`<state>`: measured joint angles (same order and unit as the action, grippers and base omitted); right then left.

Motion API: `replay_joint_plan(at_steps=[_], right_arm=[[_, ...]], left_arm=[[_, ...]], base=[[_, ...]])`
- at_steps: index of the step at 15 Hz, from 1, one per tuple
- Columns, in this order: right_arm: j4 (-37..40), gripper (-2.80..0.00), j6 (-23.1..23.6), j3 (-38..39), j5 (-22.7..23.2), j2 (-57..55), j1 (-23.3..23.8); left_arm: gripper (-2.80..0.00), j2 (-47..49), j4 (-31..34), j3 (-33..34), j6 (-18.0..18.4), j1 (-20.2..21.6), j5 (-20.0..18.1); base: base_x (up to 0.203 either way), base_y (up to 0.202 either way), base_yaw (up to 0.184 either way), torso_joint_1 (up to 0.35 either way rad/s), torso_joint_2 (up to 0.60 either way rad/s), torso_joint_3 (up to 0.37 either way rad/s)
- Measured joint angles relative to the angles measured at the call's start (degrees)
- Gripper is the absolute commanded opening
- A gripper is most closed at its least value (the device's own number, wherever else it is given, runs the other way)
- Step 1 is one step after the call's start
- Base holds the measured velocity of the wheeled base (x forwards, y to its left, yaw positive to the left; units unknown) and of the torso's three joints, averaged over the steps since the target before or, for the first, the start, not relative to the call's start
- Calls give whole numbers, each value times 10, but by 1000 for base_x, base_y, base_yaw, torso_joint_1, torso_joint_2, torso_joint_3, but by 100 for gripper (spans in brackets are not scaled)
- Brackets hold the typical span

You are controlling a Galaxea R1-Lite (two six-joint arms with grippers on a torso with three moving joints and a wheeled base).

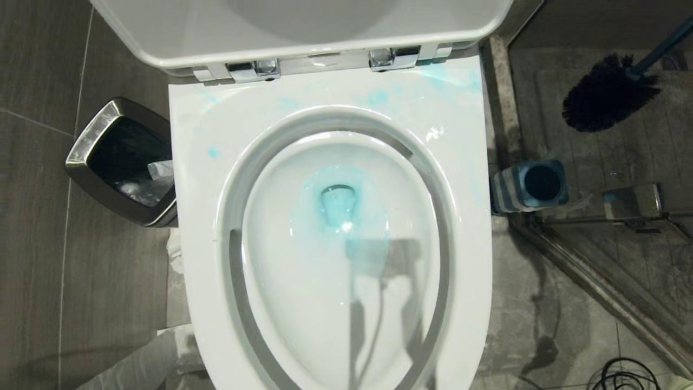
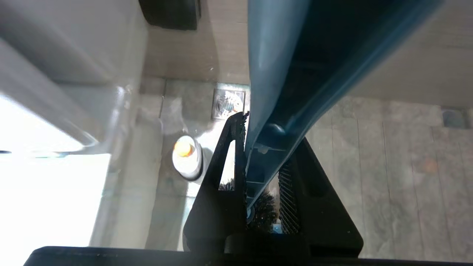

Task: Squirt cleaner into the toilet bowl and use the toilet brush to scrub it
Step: Scrub the toilet bowl

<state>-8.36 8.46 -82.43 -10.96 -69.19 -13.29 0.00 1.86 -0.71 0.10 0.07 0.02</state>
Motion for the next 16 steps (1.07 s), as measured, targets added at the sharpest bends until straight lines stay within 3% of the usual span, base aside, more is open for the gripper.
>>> replay_joint_plan(at_steps=[11, 13, 16], right_arm=[[38, -280, 5, -21, -3, 14, -27], [39, -280, 6, -21, -9, 11, -56], [39, -280, 6, -24, -56, -5, -140]], left_arm=[[-280, 0, 0, -1, 3, 0, 0], [-280, 0, 0, -1, 2, 0, 0], [-280, 0, 0, -1, 2, 0, 0]], base=[[0, 0, 0, 3, 2, 202], [0, 0, 0, 1, 5, 201], [0, 0, 0, 3, 2, 200]])
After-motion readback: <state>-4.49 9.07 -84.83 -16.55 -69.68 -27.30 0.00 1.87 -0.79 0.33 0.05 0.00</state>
